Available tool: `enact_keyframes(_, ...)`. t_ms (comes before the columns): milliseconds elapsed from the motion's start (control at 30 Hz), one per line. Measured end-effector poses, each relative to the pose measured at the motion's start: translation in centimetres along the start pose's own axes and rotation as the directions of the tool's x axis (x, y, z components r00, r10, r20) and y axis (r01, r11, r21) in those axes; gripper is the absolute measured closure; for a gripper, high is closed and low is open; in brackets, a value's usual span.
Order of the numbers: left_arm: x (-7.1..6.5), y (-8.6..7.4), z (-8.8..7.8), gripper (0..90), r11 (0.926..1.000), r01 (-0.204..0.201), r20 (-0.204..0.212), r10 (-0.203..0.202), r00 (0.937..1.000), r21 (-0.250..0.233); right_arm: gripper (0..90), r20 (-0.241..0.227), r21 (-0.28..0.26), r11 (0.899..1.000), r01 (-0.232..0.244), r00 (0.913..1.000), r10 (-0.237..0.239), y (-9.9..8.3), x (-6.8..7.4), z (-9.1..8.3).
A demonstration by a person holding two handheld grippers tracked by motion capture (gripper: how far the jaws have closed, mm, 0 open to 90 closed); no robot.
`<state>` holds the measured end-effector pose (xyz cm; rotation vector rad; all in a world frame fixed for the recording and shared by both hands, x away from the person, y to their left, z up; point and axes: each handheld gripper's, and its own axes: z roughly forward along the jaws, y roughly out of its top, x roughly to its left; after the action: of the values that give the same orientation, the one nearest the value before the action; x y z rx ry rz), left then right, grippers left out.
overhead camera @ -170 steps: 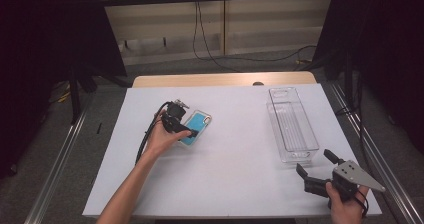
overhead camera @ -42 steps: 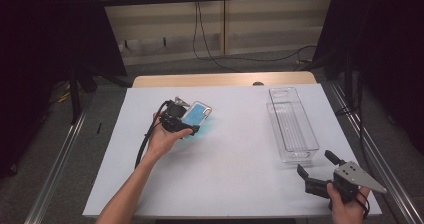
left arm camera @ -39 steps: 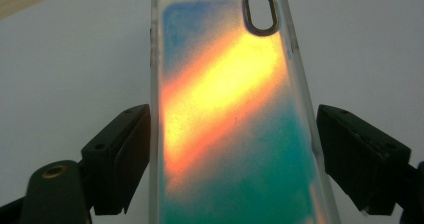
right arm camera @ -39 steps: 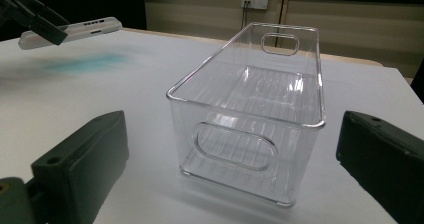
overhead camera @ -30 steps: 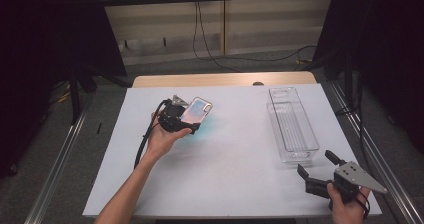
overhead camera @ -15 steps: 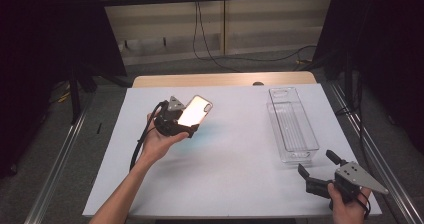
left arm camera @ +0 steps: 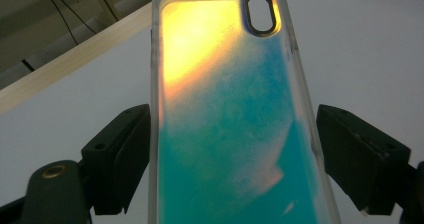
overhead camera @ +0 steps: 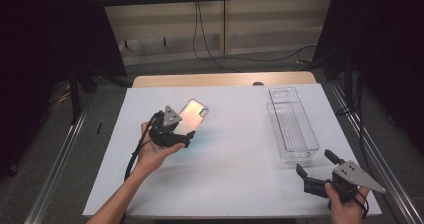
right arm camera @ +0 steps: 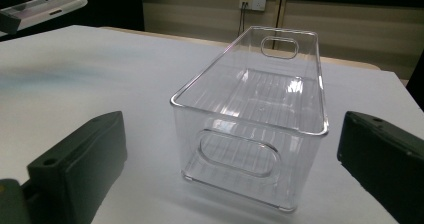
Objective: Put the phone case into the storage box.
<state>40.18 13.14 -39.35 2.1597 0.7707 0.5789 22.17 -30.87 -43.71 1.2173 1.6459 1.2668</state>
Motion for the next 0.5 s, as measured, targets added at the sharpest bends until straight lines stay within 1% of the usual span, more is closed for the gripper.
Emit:
enact_keyframes(67, -0.3, -0.3, 0.1, 17.1, 0.9999, -0.012, 0.001, 0.012, 0.9999, 0.006, 0.0, 0.000, 0.000, 1.000, -0.009, 1.0000, 0.009, 0.1, 0.2, 0.1)
enact_keyframes(133, -0.6, -0.4, 0.1, 17.0, 0.9998, -0.016, 0.005, 0.016, 0.9999, 0.006, 0.0, -0.002, 0.004, 1.000, -0.006, 1.0000, 0.006, 0.2, 0.3, 0.1)
enact_keyframes(167, -0.9, -0.5, 0.1, 17.0, 0.9995, -0.030, 0.003, 0.030, 0.9995, 0.004, 0.0, 0.000, 0.006, 1.000, -0.002, 1.0000, 0.002, 0.2, 0.5, 0.2)
enact_keyframes(200, -1.1, -0.5, 0.1, 17.0, 0.9997, -0.023, 0.005, 0.023, 0.9997, -0.013, 0.0, -0.001, 0.008, 1.000, -0.004, 1.0000, 0.004, 0.3, 0.7, 0.3)
enact_keyframes(233, -1.2, -0.4, 0.0, 17.0, 0.9991, -0.042, 0.003, 0.042, 0.9991, -0.004, 0.0, -0.002, 0.013, 1.000, -0.001, 1.0000, 0.001, 0.4, 1.0, 0.3)
enact_keyframes(300, -1.4, -0.3, 0.0, 17.0, 0.9988, -0.048, 0.005, 0.048, 0.9988, -0.012, 0.0, -0.008, 0.019, 1.000, 0.006, 1.0000, -0.005, 0.5, 1.4, 0.5)
enact_keyframes(333, -1.6, -0.3, 0.0, 17.1, 0.9991, -0.042, 0.008, 0.042, 0.9991, -0.011, 0.0, -0.019, 0.021, 1.000, 0.013, 0.9997, -0.013, 0.6, 1.6, 0.6)
enact_keyframes(367, -1.7, -0.4, 0.0, 17.0, 0.9989, -0.044, -0.001, 0.044, 0.9990, -0.017, 0.4, -0.025, 0.025, 1.000, 0.019, 0.9995, -0.018, 0.6, 1.8, 0.7)
enact_keyframes(400, -1.9, -0.4, 0.0, 17.1, 0.9991, -0.038, 0.000, 0.038, 0.9993, -0.021, 0.1, -0.023, 0.033, 0.999, 0.024, 0.9995, -0.023, 0.7, 2.0, 0.7)
enact_keyframes(433, -2.0, -0.5, -0.1, 17.1, 0.9989, -0.041, -0.002, 0.041, 0.9991, -0.022, 0.0, -0.020, 0.033, 0.999, 0.020, 0.9996, -0.020, 0.8, 2.2, 0.8)
enact_keyframes(467, -2.1, -0.6, -0.2, 17.1, 0.9987, -0.038, -0.008, 0.038, 0.9992, -0.034, 0.1, -0.031, 0.036, 0.999, 0.015, 0.9994, -0.014, 0.8, 2.2, 0.9)
enact_keyframes(500, -2.2, -0.6, -0.2, 17.1, 0.9986, -0.041, -0.006, 0.041, 0.9991, -0.032, 0.5, -0.039, 0.039, 0.999, 0.007, 0.9992, -0.005, 0.9, 2.3, 1.0)
